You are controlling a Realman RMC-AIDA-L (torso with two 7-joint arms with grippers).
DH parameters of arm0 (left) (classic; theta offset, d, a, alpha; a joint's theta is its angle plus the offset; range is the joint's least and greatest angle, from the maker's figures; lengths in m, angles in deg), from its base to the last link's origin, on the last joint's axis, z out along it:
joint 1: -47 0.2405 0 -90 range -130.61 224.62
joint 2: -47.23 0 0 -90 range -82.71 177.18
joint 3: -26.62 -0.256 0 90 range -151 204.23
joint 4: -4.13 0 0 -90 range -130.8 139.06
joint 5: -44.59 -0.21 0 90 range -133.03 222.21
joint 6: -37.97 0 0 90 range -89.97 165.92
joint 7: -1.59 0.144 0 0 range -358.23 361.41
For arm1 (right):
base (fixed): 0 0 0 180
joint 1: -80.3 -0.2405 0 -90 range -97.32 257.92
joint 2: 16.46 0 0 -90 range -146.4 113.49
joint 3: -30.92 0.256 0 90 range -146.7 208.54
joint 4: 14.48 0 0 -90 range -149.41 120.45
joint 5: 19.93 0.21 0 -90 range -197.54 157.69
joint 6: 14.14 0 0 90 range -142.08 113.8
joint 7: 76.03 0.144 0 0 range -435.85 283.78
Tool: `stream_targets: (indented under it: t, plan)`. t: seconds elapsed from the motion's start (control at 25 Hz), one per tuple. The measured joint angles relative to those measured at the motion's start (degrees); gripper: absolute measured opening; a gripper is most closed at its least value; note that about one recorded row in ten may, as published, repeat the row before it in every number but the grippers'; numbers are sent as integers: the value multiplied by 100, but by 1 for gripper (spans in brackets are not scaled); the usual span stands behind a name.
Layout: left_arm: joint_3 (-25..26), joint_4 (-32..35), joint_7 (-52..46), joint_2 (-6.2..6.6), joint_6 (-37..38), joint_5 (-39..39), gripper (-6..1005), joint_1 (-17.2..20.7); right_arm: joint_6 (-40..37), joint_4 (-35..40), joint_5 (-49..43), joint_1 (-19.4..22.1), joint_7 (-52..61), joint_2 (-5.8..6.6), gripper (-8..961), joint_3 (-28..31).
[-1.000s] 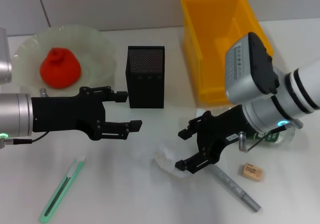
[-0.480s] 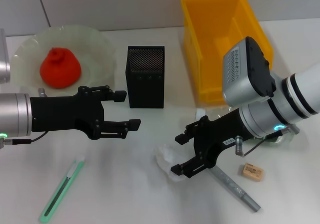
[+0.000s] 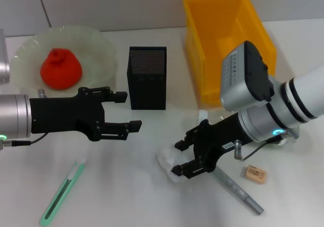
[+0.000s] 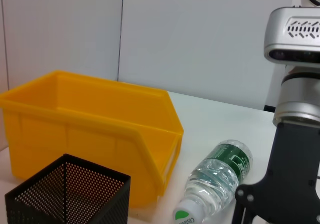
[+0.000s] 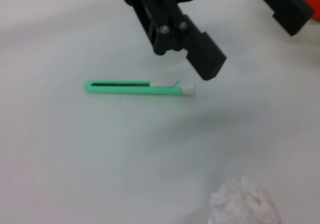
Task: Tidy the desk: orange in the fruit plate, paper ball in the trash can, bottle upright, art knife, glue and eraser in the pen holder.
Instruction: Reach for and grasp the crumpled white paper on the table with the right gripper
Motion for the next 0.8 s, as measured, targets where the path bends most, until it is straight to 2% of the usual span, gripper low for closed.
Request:
stream_targets:
  t: [0.08, 0.48, 0.72, 0.8]
  plan:
    - [0, 0, 0, -3, -2, 0, 825, 0, 6, -59, 0, -38, 11, 1, 729, -39]
    - [0, 0, 1, 3, -6, -8, 825, 5, 89, -117, -6, -65, 63, 8, 262, -66]
    - [0, 0, 1, 5, -6, -9, 825, 7, 108, -111, -22, -26, 71, 9, 110, -66]
    - [0, 0, 1, 5, -6, -9, 825, 7, 135, -107, -28, -12, 75, 7, 90, -66]
